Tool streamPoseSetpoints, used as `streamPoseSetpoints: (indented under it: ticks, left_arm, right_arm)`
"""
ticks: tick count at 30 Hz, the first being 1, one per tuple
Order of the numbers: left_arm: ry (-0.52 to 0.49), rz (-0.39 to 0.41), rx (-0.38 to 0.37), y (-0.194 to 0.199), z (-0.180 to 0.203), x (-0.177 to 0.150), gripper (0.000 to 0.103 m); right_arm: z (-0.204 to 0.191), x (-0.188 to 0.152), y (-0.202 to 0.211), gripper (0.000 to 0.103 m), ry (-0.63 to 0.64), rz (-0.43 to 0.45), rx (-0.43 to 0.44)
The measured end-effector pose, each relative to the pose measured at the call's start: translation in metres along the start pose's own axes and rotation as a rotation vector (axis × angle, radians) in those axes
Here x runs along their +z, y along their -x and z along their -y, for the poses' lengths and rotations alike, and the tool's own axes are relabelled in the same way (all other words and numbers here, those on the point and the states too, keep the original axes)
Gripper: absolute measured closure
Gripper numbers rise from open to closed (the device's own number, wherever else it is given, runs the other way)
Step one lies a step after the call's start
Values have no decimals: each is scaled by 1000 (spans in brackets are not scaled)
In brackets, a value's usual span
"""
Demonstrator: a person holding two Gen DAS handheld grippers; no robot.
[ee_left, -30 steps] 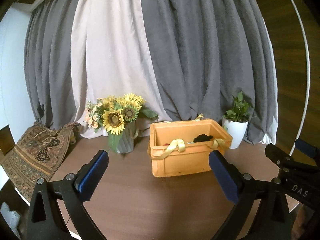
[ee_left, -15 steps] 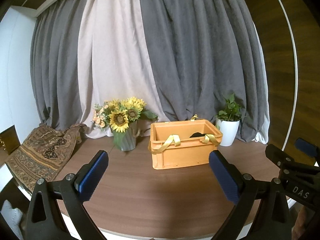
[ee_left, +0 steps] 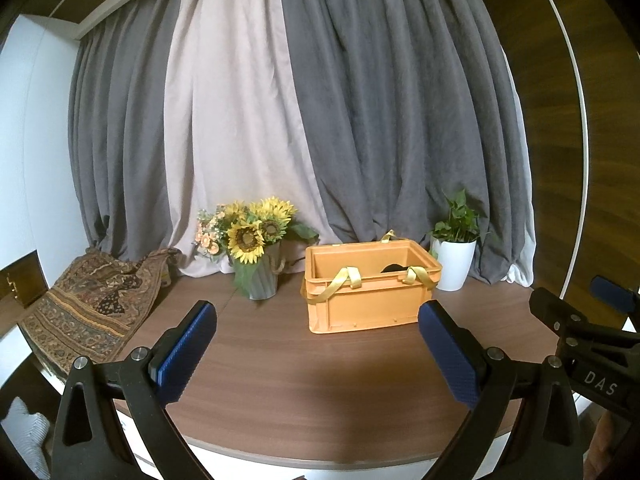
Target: Organize soft objects
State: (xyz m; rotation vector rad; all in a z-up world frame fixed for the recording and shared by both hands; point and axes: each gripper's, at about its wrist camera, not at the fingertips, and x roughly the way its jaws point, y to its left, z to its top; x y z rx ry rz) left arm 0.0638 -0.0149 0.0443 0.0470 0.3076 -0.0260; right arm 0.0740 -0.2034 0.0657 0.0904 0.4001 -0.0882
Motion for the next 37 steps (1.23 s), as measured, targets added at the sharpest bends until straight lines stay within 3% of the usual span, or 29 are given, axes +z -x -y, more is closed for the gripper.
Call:
streamPoseSetpoints:
  ticks: [37]
  left_arm:
    - [-1,1,2,11,0,2,0]
  right_arm:
    - [3,-1,10,8,1,12,4]
